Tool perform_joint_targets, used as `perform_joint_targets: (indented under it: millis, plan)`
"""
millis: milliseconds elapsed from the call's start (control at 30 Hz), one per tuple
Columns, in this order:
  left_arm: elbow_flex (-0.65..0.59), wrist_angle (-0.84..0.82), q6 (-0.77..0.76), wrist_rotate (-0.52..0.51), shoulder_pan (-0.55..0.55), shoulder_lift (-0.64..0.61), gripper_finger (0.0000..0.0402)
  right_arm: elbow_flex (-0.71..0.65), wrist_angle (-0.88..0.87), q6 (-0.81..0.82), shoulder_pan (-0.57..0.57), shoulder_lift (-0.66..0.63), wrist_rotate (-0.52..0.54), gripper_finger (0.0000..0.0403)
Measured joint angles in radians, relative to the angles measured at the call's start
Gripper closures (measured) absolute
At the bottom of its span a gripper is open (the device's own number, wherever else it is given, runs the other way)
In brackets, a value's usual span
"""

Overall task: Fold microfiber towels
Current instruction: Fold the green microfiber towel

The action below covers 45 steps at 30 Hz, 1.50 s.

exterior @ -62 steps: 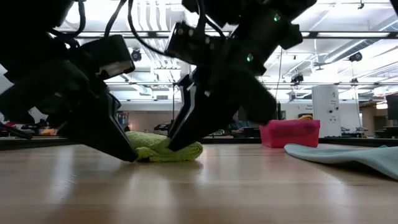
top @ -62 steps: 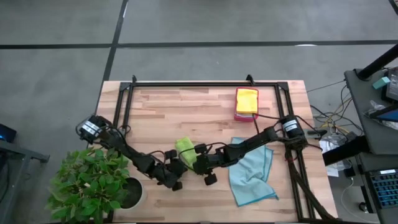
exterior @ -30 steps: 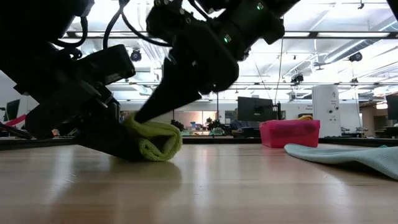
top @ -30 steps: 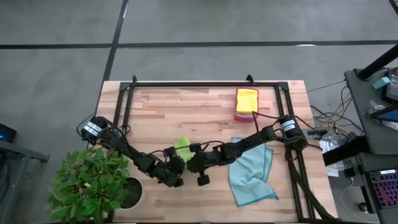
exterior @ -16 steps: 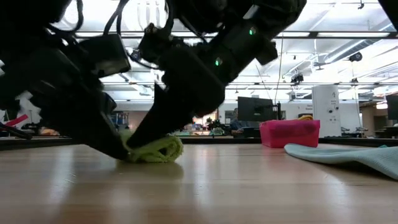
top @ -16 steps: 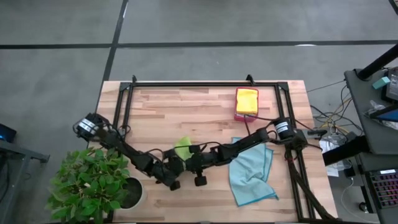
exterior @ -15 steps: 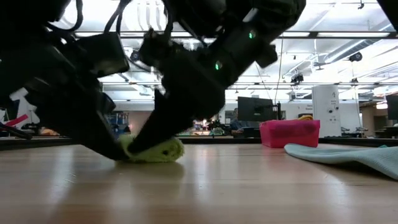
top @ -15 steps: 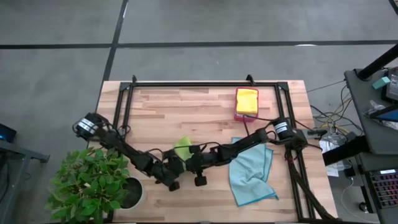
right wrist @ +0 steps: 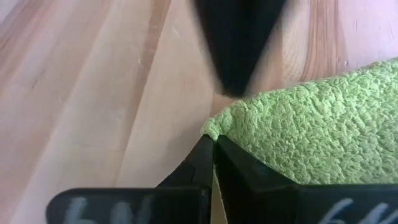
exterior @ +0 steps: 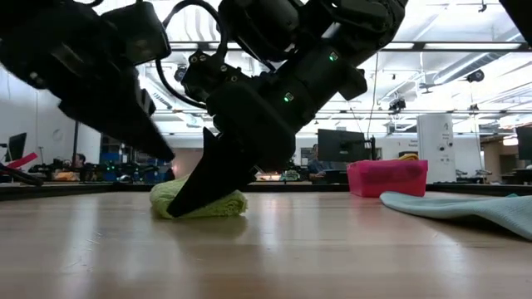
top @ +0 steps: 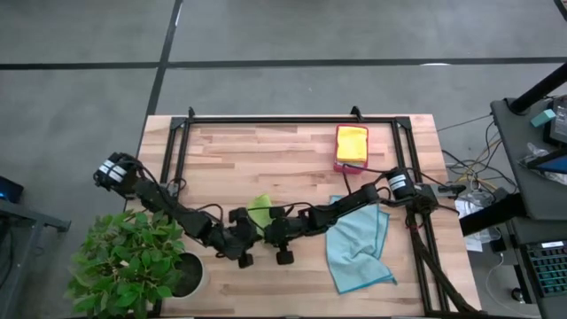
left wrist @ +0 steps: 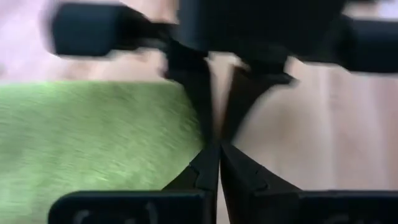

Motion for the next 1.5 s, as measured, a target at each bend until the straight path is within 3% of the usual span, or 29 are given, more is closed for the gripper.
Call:
perform_joint_targets:
  millis: [200,467,633,833,1033,1300,1500]
  plan:
    - [-0.016,-0.005,0.003,-0.092,0.017,0.025,0.0402,0.001,-0.014,0.017,0.001,-0.014,-0.001,0.0365]
    - [-0.023,0.002,0.003,-0.104,0.044,0.074,0.0402,0.001,-0.075,0.013,0.001,-0.085,-0.002,0.0292]
    - [-0.024,0.006,-0.003,-0.102,0.047,0.115,0.0402,-0.003,-0.136,-0.002,-0.004,-0.144,0.036,0.0273]
    - [-0.025,0.016,-0.005,-0.098,0.047,0.135,0.0402,-0.006,-0.098,-0.037,-0.058,-0.142,0.172,0.0312]
    - [-0.025,0.015,-0.005,-0.096,0.047,0.134,0.0402,-0.008,0.025,-0.033,-0.142,-0.058,0.193,0.0386]
    - [-0.025,0.012,-0.005,-0.087,0.047,0.133,0.0402,-0.006,0.106,-0.03,-0.196,0.043,0.193,0.0392]
    - [-0.019,0.007,-0.005,-0.069,0.046,0.119,0.0402,-0.008,0.071,-0.048,-0.195,0.018,0.191,0.0394]
